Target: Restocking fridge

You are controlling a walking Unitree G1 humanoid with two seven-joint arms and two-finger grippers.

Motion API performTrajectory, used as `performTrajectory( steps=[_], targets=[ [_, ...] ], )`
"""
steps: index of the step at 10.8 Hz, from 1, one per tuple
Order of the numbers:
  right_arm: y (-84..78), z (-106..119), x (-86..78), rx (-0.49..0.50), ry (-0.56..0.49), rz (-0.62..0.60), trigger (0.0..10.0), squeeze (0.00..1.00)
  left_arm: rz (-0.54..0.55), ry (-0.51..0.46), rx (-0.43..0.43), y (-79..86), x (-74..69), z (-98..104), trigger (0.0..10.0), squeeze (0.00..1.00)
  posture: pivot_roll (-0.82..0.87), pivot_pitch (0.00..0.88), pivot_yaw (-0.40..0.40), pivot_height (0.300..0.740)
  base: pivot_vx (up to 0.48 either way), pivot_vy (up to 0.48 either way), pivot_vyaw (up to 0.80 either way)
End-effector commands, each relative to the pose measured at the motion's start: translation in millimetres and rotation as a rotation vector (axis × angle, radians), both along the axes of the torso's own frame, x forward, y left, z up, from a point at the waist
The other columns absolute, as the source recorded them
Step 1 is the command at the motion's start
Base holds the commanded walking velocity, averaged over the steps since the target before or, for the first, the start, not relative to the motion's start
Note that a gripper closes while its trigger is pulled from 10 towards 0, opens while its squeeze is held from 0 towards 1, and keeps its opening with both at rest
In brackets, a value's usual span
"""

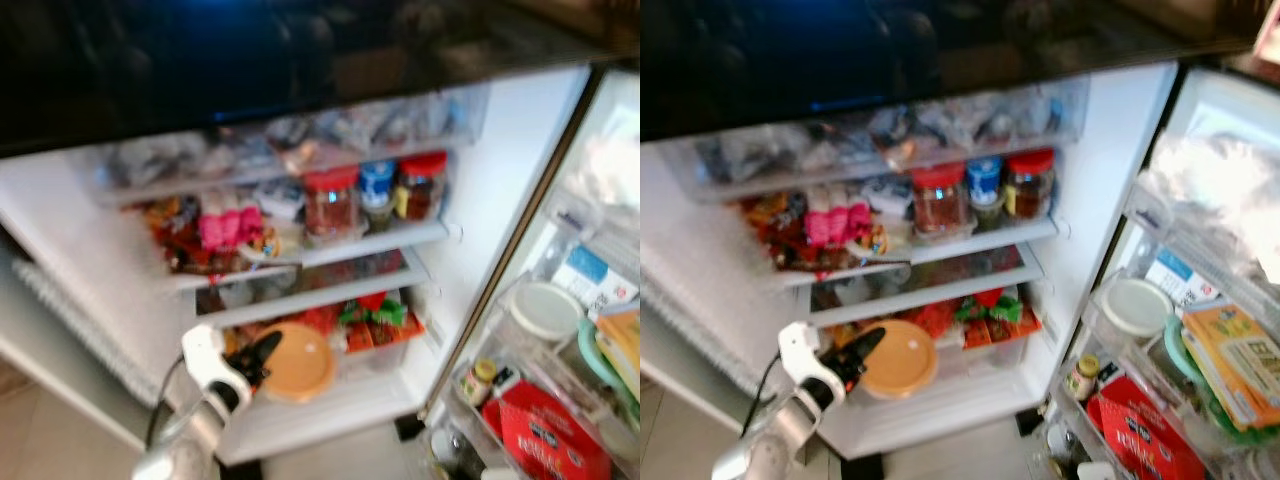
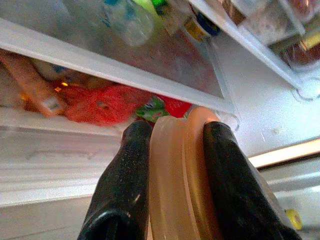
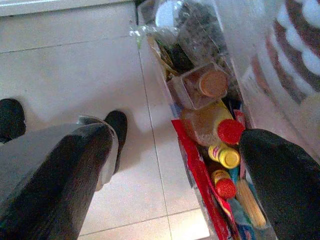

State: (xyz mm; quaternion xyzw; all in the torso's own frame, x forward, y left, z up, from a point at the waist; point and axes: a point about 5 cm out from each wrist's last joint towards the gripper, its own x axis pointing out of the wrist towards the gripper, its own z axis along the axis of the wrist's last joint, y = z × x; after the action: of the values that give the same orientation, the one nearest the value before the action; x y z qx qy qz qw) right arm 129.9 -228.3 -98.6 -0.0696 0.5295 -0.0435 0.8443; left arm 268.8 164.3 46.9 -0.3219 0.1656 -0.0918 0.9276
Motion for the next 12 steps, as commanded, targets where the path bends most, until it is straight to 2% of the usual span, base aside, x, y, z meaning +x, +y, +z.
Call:
performTrajectory(
  steps=[1, 4, 6, 8, 11, 12],
  targets=[
    [2.8, -1, -1.4, -0.015, 0.009, 0.034, 10.0, 0.0, 0.006, 0.002, -0.01, 3.0, -1.1, 0, 10.0, 0.0, -0.03, 0.0, 0.042, 0.74, 0.0, 0.0, 0.0],
    [1.5, 0, 0.1, -0.054, 0.01, 0.079, 10.0, 0.0, 0.011, 0.006, -0.026, 4.2, -1.2, 0, 10.0, 0.0, -0.03, 0.0, 0.041, 0.74, 0.0, 0.0, 0.0],
    [0.8, 0, 1.1, -0.082, 0.006, 0.108, 10.0, 0.0, 0.065, 0.025, -0.131, 13.8, -3.6, -4, 10.0, 0.0, -0.03, 0.0, 0.04, 0.74, 0.0, 0.0, 0.0],
    [-0.1, 2, 4.1, -0.102, 0.0, 0.133, 10.0, 0.0, 0.098, 0.041, -0.114, 27.1, -6.1, -11, 10.0, 0.0, -0.03, 0.0, 0.034, 0.74, 0.0, 0.0, 0.0],
    [-1.5, 5, 13.9, -0.112, -0.015, 0.152, 10.0, 0.0, 0.092, 0.035, -0.124, 29.7, -6.1, -14, 10.0, 0.0, -0.03, 0.0, 0.025, 0.74, 0.0, 0.0, 0.0],
    [-2.0, 8, 22.1, -0.125, -0.03, 0.169, 10.0, 0.0, 0.08, 0.033, -0.116, 30.0, -3.9, -13, 10.0, 0.0, -0.03, 0.0, 0.017, 0.74, 0.0, 0.0, 0.0]
  ],
)
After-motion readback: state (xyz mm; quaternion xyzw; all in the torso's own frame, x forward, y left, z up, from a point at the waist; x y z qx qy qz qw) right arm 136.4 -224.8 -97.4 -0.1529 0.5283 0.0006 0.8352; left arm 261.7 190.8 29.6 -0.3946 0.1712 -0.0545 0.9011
